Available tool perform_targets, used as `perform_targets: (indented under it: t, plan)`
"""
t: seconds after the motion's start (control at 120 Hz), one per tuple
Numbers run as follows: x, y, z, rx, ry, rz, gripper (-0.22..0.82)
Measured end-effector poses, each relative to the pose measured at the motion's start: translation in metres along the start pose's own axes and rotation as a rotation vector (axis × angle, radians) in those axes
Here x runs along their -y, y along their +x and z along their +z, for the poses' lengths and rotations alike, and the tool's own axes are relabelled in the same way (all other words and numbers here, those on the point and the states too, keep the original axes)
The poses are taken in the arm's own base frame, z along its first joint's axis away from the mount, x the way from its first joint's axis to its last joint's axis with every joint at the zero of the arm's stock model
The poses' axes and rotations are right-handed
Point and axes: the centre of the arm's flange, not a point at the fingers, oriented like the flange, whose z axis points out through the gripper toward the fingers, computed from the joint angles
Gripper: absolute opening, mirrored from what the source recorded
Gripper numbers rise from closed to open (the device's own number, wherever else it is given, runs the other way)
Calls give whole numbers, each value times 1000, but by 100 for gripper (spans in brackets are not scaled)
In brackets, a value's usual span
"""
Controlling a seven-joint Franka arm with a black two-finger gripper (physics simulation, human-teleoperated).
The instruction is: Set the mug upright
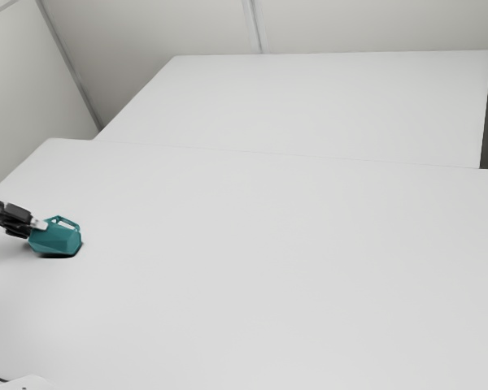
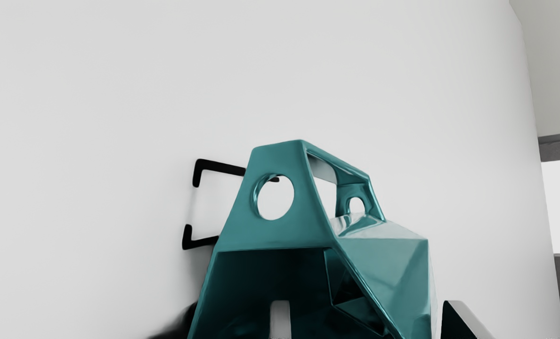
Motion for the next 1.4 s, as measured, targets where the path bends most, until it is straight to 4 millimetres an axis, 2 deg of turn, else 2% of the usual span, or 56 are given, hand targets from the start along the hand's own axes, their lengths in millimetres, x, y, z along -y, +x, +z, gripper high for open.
perform_targets:
  t: [0.3,0.642,0.925,1.142,1.175,1.275,1.4]
  plan:
    - [0,-6,5,2,-66,0,12]
    - [-7,-4,7,3,-104,15,-10]
    - [-20,3,3,9,-96,40,-16]
    - [-45,16,-8,15,-58,88,-18]
    - [-52,20,-4,29,-49,98,-18]
    - [-90,33,6,75,16,135,-18]
    - [-142,48,32,146,135,197,-18]
